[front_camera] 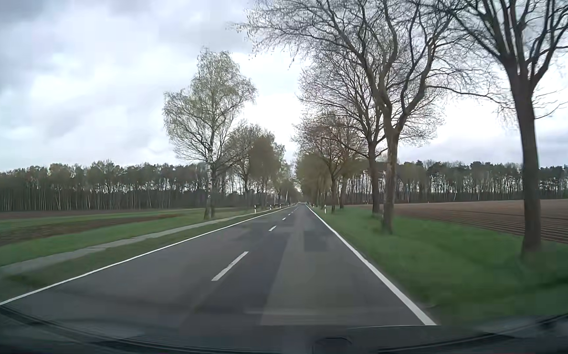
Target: Follow the waypoints while adhering to traffic rules and regulations
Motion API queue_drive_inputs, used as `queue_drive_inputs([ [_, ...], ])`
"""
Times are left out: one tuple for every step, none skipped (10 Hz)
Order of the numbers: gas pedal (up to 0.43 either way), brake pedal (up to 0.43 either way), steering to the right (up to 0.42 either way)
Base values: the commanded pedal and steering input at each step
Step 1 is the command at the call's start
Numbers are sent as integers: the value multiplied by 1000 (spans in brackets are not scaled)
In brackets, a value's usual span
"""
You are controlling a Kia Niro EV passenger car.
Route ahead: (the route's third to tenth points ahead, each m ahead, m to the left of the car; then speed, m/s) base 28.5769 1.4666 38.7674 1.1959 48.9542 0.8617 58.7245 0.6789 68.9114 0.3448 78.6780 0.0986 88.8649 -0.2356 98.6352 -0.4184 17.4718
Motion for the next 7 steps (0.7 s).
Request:
queue_drive_inputs([
  [319, 0, 2],
  [319, 0, 2],
  [319, 0, 2],
  [311, 0, 2],
  [311, 0, 2],
  [311, 0, 2],
  [311, 0, 1],
])
